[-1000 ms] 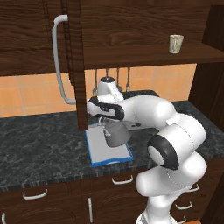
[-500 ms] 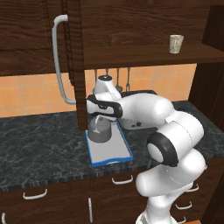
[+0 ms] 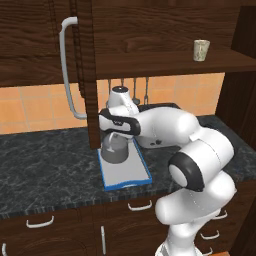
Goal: Pick the kettle from the counter and place it on the tray. Then pick the mug from the cabinet and place it on the tray. Then close the cabinet doors.
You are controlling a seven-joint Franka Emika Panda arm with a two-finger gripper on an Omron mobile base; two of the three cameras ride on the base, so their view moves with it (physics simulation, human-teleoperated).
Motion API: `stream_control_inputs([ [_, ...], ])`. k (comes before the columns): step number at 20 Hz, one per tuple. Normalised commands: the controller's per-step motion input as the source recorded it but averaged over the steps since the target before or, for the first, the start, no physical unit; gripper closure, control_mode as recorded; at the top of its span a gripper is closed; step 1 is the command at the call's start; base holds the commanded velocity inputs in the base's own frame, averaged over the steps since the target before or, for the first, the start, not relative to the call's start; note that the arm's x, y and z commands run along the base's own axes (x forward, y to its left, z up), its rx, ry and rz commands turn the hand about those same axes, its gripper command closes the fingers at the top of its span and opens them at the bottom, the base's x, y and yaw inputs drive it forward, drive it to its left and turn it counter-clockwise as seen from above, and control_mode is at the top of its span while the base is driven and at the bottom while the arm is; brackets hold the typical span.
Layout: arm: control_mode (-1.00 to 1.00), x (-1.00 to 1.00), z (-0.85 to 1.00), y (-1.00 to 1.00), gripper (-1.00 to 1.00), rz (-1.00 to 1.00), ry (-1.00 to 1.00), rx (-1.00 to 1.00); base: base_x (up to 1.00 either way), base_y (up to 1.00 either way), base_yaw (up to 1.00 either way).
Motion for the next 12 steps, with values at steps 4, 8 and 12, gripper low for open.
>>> stream_control_inputs([
  [4,-1.0,0.0,0.0,-0.01,1.0,-0.2,0.0,0.0,0.0,0.0,0.0],
  [8,-1.0,0.0,-0.03,-0.04,1.0,-0.17,0.0,0.0,0.0,0.0,0.0],
  [12,-1.0,0.0,0.0,-0.01,1.0,-0.15,0.0,0.0,0.0,0.0,0.0],
])
